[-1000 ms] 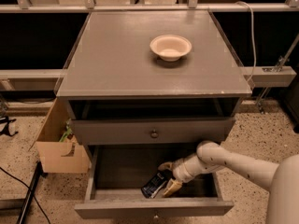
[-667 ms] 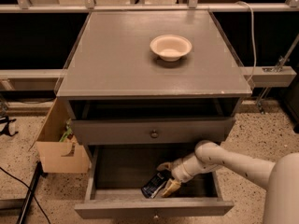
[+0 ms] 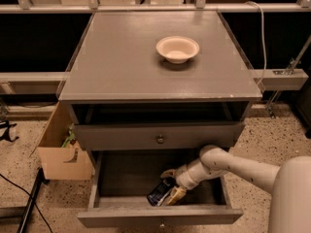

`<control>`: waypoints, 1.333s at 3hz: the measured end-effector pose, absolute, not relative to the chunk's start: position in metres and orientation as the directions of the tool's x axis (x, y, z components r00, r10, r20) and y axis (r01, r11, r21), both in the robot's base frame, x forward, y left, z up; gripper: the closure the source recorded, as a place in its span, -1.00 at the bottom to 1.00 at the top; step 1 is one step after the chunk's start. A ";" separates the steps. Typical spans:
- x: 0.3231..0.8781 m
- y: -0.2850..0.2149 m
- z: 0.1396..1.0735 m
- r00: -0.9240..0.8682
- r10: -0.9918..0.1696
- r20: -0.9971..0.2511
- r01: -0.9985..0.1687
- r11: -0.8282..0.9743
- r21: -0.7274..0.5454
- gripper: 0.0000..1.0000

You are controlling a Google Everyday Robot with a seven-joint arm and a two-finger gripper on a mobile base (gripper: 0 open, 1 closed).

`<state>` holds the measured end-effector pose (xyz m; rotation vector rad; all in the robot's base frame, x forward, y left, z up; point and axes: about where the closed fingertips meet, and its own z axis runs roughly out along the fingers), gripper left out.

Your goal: Pick rxbar blueberry from middle drawer and place on counter

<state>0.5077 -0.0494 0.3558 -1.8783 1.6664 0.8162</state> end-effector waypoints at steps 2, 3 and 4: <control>0.507 -0.048 0.355 0.075 -0.696 -0.715 -0.990 -0.136 0.029 -0.20; 0.506 -0.049 0.355 0.071 -0.698 -0.713 -0.991 -0.132 0.031 0.36; 0.505 -0.051 0.354 0.063 -0.701 -0.710 -0.992 -0.123 0.032 0.46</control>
Offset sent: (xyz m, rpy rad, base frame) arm 0.0004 -0.0014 0.0012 -0.0143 0.0076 0.0137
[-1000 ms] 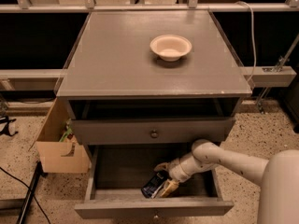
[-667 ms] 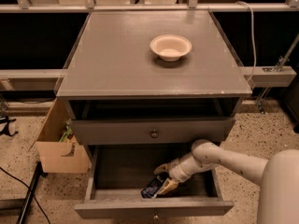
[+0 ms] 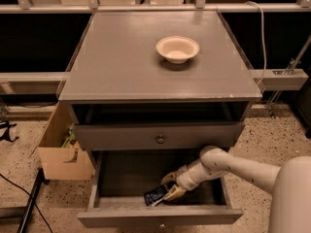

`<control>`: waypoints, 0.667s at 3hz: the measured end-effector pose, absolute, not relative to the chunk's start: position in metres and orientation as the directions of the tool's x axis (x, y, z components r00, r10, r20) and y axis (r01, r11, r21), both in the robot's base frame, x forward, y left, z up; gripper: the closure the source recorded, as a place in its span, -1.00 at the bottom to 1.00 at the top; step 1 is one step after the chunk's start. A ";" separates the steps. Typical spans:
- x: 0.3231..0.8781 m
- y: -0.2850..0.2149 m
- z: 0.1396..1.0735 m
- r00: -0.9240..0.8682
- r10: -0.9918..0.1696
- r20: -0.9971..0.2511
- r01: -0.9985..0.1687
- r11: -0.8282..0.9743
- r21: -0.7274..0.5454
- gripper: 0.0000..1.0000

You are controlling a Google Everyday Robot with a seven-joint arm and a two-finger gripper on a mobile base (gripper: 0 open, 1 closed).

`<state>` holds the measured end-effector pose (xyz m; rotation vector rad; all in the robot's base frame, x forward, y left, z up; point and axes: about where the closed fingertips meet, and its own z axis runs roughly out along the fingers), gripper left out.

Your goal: Pick rxbar blueberry from middle drawer and place on counter

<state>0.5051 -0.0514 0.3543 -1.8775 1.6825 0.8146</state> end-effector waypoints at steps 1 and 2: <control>0.506 -0.058 0.354 0.022 -0.711 -0.703 -0.998 -0.061 0.031 0.82; 0.507 -0.068 0.357 -0.030 -0.725 -0.688 -0.999 0.034 0.008 1.00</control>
Offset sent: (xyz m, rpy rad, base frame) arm 0.0082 -0.0371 0.0080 -0.0652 -0.0828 -0.3114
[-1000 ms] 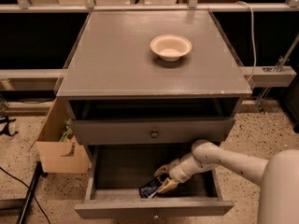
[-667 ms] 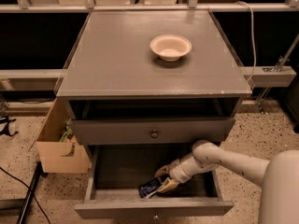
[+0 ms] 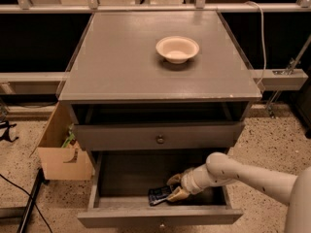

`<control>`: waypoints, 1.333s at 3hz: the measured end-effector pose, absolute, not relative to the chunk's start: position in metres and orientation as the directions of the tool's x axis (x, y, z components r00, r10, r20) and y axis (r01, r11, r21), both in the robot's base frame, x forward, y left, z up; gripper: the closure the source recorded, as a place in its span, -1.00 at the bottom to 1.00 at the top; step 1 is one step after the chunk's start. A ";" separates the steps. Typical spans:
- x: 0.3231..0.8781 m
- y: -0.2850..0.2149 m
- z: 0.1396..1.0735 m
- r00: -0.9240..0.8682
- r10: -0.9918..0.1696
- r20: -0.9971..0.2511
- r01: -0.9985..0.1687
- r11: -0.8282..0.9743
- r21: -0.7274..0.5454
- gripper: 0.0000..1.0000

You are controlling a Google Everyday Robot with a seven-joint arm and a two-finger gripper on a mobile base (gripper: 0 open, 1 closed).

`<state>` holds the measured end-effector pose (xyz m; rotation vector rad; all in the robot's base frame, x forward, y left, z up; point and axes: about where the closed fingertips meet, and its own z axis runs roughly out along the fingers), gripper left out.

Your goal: Pick rxbar blueberry from middle drawer and place on counter

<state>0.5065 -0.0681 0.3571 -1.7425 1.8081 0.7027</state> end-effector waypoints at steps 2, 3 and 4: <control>0.514 -0.086 0.364 -0.117 -0.736 -0.667 -0.972 0.222 -0.074 1.00; 0.518 -0.090 0.368 -0.128 -0.734 -0.667 -0.964 0.249 -0.089 1.00; 0.520 -0.091 0.370 -0.138 -0.732 -0.667 -0.962 0.259 -0.085 1.00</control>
Offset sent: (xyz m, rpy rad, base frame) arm 0.0165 -0.0308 0.0137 -0.0500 -0.1223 -0.2798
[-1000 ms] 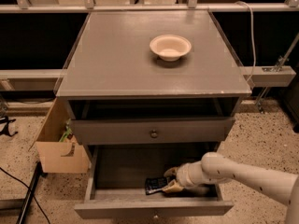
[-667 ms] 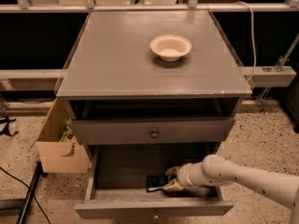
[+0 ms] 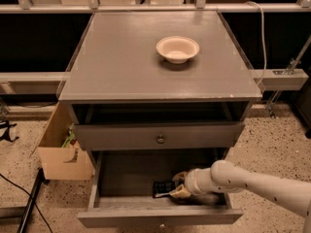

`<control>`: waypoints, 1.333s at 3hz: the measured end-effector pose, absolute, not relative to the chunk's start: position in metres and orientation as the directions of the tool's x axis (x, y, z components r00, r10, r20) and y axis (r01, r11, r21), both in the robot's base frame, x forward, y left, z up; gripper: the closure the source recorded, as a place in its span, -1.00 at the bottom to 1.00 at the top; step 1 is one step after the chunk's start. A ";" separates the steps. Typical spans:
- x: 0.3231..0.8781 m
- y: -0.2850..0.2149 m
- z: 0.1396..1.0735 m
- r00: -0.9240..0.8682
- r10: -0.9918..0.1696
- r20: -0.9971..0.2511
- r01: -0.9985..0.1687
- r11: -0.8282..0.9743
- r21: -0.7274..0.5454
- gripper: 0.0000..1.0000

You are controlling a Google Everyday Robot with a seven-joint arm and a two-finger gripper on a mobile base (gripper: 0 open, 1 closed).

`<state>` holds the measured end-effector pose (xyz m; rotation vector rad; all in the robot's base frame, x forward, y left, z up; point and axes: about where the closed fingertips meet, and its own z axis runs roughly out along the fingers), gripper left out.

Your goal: Pick rxbar blueberry from middle drawer and place on counter

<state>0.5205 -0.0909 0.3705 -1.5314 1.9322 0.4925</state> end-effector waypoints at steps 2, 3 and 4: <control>0.525 -0.093 0.357 -0.161 -0.721 -0.674 -0.969 0.245 -0.031 1.00; 0.526 -0.094 0.354 -0.156 -0.717 -0.679 -0.970 0.241 -0.031 1.00; 0.526 -0.094 0.351 -0.147 -0.715 -0.683 -0.972 0.231 -0.032 0.46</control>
Offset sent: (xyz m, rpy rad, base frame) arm 0.0017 -0.0088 0.0224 -0.0126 0.0410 0.0014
